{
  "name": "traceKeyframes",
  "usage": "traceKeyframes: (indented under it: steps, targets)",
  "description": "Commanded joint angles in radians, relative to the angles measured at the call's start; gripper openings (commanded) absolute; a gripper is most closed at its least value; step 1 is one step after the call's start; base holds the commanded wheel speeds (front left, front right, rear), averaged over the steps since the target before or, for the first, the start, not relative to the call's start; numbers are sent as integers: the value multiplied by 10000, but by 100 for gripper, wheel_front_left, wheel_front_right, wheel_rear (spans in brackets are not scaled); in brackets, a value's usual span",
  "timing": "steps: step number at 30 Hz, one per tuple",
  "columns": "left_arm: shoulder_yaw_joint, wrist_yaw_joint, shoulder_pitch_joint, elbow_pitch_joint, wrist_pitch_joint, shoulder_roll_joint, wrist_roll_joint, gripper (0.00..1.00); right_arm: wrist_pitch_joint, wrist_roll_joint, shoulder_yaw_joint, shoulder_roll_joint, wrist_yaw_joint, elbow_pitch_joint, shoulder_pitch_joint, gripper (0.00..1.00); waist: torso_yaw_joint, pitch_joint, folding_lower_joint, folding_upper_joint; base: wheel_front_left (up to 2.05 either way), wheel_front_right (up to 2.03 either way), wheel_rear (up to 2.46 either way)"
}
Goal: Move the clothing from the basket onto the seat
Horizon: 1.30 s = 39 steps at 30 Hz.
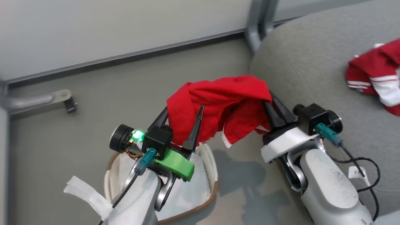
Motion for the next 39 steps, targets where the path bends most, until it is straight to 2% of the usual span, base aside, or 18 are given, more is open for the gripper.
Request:
traceKeyframes:
  steps: [1, 7, 9, 16, 25, 31, 39]
  targets:
    - [92, -62, 191, 18, -5, 42, 85, 100, -3, 97, -86, -36, -13, -146, 113, 0, -1635, 297, 0, 0, 0, 0, 0]
    - [258, -215, 288, 243, -5, 48, 357, 100, -3, 313, -591, -28, -13, -647, 252, 0, -3300, 546, 0, 0, 0, 0, 0]
    - [167, -327, 218, 320, -5, 45, 389, 100, -3, 246, -905, -43, -14, -780, 339, 0, -3536, 659, 0, 0, 0, 0, 0]
    - [-459, -634, -278, 789, -7, 50, 190, 100, -3, 278, -2078, -24, -13, -1448, 944, 0, -3741, 960, 0, 0, 4, 4, 4]
    - [-346, -745, -96, 797, -7, 143, 173, 100, -3, 152, -2210, -34, -13, -1769, 873, 0, -3698, 1109, 0, 0, 15, 15, 15]
    - [-93, -752, 28, 788, -7, 351, 312, 100, -3, -276, -2452, -36, -13, -1633, -200, 0, -3676, 1444, 0, 0, 0, 0, 0]
    - [334, -757, 211, 678, -7, 707, 484, 100, -1, -1330, -3521, -95, -13, -1022, -2934, 0, -3626, 2143, 0, 0, 0, 0, 0]
